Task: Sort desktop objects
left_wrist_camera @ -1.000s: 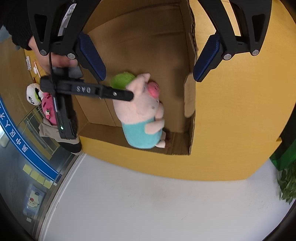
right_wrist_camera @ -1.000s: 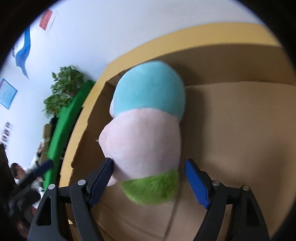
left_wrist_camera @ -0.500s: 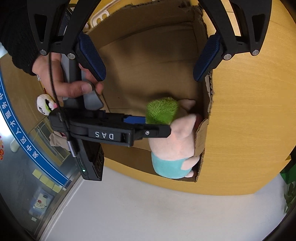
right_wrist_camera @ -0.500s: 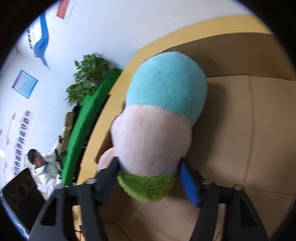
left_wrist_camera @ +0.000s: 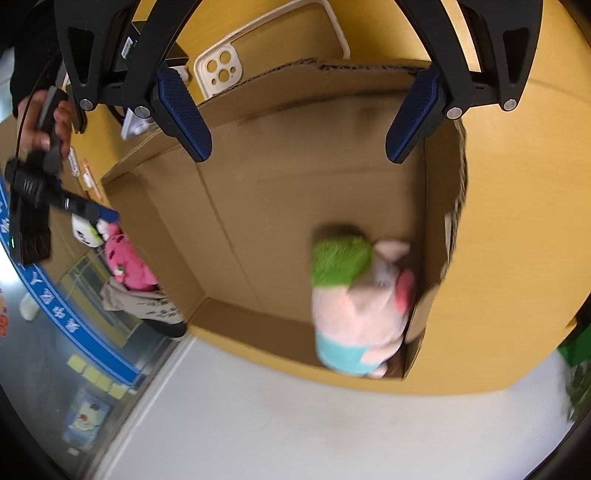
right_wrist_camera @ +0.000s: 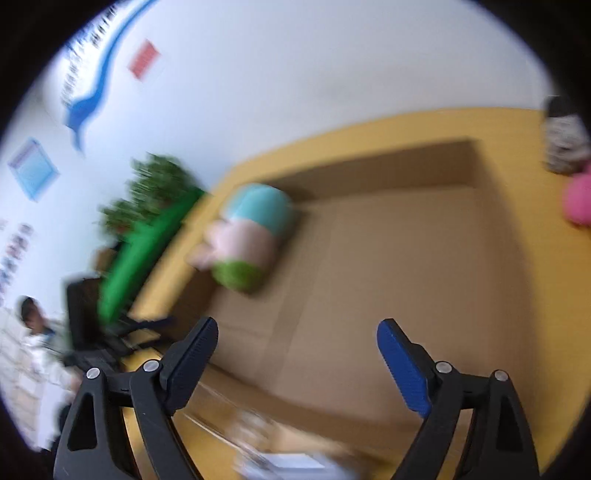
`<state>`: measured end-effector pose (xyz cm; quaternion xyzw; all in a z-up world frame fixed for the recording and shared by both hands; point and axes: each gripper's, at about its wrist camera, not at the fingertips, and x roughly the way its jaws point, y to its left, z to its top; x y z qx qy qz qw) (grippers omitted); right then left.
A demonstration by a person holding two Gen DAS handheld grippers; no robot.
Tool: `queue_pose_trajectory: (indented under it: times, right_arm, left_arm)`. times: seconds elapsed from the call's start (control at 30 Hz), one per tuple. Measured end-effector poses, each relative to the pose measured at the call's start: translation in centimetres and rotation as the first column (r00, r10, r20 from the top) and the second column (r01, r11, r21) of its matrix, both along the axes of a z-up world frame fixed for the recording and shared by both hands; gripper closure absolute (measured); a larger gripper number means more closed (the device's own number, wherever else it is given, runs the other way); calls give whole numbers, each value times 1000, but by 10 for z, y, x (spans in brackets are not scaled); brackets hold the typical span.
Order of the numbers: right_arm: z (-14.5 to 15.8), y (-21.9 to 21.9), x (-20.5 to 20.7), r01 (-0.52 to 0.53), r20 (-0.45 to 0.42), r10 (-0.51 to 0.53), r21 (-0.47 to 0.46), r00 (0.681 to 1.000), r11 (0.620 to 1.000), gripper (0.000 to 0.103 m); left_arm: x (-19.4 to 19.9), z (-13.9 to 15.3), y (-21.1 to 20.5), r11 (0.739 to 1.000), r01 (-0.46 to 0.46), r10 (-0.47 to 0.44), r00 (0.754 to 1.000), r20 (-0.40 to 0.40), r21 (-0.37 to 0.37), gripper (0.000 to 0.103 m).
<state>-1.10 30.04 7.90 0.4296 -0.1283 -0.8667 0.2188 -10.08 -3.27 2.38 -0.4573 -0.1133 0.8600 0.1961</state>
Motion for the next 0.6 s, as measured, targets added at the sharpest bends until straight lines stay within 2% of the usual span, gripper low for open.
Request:
queue_pose_trajectory:
  times: [0.03,0.13,0.2,0.3,0.43,0.5,0.6]
  right_arm:
    - [-9,15,5,29,26,-30,39,999,999,15]
    - [-25,44,13,101,56,-104,50,993,994,15]
    - [-35,53,16,122,56,-126,71,990,990,15]
    - [-35,56,20,117,29,-119,79,992,990,15]
    - [-33,63,35,129,14,-130,56,991,990,15]
    - [-32,65,43,139,4,-140,59,990,989,15]
    - [-34,57,46,150,-20,-148,116,989,982,15]
  left_arm:
    - [1,-4,0,1000,-8,8,1000,9,8,6]
    - [7,-18,-6,997,-23,20,999,44,67,6]
    - [15,-19,-4,998,-28,27,999,27,53,6]
    - [25,-21,1,1000,-25,24,999,36,13,6]
    - [39,-20,9,999,-4,5,999,33,-37,6]
    - [46,-17,10,999,-3,4,1000,24,-44,6]
    - [62,-2,5,1000,-26,25,999,-32,-18,6]
